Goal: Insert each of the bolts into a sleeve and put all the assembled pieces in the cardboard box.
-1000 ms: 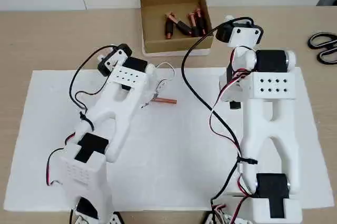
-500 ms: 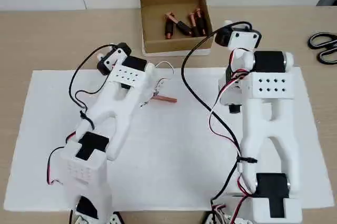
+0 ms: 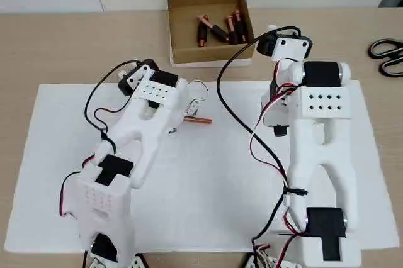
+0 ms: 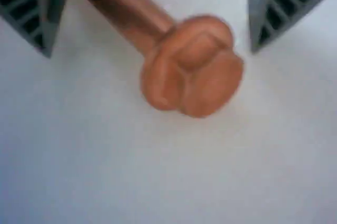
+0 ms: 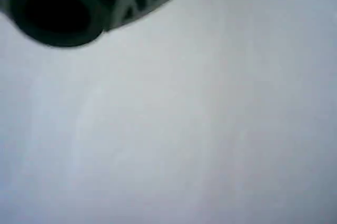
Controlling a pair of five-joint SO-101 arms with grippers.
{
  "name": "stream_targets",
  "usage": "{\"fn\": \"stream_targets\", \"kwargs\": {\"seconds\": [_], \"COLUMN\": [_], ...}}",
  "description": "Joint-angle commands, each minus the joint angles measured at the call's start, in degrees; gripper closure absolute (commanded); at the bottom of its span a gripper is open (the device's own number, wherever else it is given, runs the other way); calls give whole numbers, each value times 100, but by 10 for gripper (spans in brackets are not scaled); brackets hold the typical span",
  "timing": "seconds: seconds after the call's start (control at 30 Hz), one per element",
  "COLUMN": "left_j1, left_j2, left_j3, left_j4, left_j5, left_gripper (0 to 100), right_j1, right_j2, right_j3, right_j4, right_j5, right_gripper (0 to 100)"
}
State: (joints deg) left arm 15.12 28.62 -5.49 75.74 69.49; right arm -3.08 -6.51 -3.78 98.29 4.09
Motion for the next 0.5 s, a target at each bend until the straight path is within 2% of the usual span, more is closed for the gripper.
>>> {"fn": "stream_targets", "kwargs": {"seconds": [0.0, 0.13, 0.33, 0.47], "left_j1": [35, 44, 44, 211], "left_j2": [9, 18, 18, 18], "left_j3": [-84, -92, -365, -637], "left_j4": [-105, -105, 70, 396], "left_j5": [35, 35, 35, 35], "left_gripper": [768, 773, 929, 952], "right_j1": [31, 31, 31, 22], "right_j2": [-233, -233, -233, -233], "right_j3": [-26, -26, -26, -26], "right_j4": [4, 4, 4, 4], "right_j5": [18, 18, 9, 9], "right_gripper": [995, 995, 995, 995]}}
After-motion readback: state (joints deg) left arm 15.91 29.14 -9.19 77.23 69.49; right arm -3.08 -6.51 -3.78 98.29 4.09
